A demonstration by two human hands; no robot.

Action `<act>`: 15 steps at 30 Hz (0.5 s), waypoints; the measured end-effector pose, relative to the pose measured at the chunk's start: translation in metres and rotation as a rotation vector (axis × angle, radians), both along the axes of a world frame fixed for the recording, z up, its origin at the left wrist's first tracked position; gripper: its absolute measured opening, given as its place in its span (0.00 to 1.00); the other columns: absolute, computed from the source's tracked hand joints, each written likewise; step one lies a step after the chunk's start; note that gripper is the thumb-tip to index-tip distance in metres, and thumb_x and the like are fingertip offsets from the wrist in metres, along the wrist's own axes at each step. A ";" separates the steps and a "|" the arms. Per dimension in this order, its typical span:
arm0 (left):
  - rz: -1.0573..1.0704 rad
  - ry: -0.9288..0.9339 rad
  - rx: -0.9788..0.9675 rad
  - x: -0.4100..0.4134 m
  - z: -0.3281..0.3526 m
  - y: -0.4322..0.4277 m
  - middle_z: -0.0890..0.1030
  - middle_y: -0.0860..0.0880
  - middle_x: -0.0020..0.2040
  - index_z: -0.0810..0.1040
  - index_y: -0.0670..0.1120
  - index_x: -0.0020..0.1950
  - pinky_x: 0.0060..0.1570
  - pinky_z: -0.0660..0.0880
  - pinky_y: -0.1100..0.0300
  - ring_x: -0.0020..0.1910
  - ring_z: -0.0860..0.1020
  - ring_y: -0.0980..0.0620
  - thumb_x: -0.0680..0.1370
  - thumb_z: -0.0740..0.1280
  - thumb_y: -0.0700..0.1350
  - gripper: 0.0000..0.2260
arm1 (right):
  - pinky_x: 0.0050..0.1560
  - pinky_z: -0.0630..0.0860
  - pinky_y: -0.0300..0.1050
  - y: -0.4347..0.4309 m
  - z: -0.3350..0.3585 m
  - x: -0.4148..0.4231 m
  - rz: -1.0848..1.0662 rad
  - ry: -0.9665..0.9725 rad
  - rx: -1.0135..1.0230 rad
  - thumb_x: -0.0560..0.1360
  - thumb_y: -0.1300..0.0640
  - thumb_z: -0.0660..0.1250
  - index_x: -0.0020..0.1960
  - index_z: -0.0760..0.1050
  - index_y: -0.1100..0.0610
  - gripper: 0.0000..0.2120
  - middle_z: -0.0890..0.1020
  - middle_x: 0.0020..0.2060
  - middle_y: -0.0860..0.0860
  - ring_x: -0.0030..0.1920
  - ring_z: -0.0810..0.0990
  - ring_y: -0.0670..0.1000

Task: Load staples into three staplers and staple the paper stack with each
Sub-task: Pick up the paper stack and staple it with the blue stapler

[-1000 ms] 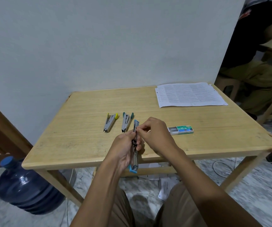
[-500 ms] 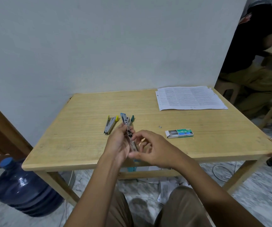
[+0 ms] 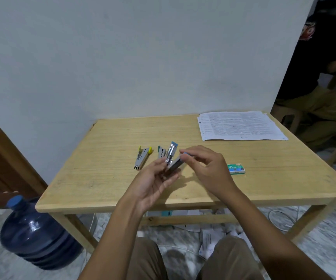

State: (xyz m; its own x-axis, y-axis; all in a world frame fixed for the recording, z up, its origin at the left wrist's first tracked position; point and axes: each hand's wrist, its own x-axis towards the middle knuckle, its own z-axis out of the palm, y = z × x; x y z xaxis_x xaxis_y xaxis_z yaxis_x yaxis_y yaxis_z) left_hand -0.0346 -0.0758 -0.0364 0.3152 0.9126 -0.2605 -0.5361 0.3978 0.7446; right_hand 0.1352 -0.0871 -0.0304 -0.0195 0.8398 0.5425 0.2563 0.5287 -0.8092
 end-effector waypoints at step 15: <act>-0.187 -0.010 0.045 0.008 0.007 -0.018 0.81 0.39 0.44 0.75 0.40 0.64 0.39 0.80 0.57 0.37 0.80 0.47 0.80 0.61 0.43 0.15 | 0.60 0.74 0.50 0.007 -0.007 -0.009 0.286 0.583 -0.647 0.71 0.41 0.69 0.46 0.84 0.57 0.19 0.86 0.43 0.52 0.47 0.83 0.49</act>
